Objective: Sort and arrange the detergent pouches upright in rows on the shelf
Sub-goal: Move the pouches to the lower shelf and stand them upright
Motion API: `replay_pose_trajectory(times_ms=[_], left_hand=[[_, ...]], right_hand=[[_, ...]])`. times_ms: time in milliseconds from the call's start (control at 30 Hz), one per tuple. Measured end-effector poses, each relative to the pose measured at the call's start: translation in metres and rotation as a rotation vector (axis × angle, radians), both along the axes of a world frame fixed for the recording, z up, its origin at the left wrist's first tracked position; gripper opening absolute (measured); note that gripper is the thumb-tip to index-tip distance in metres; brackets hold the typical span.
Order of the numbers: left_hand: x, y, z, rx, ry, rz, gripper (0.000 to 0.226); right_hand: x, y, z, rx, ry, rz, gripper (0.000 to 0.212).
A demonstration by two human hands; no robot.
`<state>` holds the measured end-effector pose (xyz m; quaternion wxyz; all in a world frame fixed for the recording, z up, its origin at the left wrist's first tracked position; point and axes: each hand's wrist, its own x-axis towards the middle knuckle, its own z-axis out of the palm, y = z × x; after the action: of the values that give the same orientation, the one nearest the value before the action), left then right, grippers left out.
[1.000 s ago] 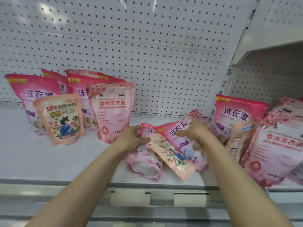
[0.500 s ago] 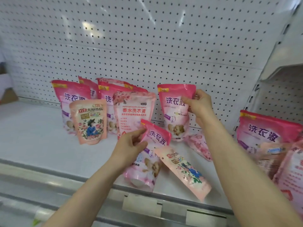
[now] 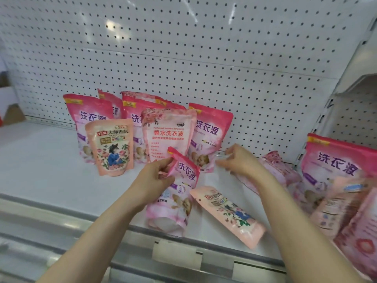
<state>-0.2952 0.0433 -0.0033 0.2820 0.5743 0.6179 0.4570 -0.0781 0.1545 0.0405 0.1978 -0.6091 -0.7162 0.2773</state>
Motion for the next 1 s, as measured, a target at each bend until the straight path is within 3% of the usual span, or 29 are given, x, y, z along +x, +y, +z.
replay_pose_trajectory(times_ms=[100, 333, 500, 667, 767, 867, 933, 1000], left_hand=[[0.002, 0.001, 0.000, 0.002, 0.034, -0.007, 0.058], [0.008, -0.005, 0.003, 0.059, 0.076, 0.019, 0.058], [0.012, -0.015, 0.008, 0.087, 0.100, 0.067, 0.060], [0.017, -0.023, 0.021, 0.053, 0.151, 0.197, 0.061], [0.017, -0.032, 0.022, 0.116, 0.021, 0.259, 0.059], [0.014, -0.039, 0.023, 0.162, -0.088, 0.305, 0.056], [0.010, -0.040, 0.026, 0.174, -0.104, 0.328, 0.056], [0.005, -0.039, 0.029, 0.180, -0.120, 0.341, 0.055]], right_hand=[[0.004, -0.021, -0.026, -0.223, -0.241, 0.151, 0.082], [-0.006, -0.033, -0.037, -0.190, -0.277, 0.171, 0.084], [-0.003, -0.028, -0.034, -0.191, -0.282, 0.324, 0.048], [0.004, -0.024, -0.030, -0.122, -0.303, 0.342, 0.032], [0.020, -0.024, -0.013, 0.012, -0.182, 0.335, 0.022], [0.035, -0.033, 0.022, 0.104, 0.079, 0.299, 0.019], [0.037, -0.037, 0.042, 0.169, 0.249, 0.291, 0.020], [0.029, -0.038, 0.053, 0.288, 0.297, 0.266, 0.017]])
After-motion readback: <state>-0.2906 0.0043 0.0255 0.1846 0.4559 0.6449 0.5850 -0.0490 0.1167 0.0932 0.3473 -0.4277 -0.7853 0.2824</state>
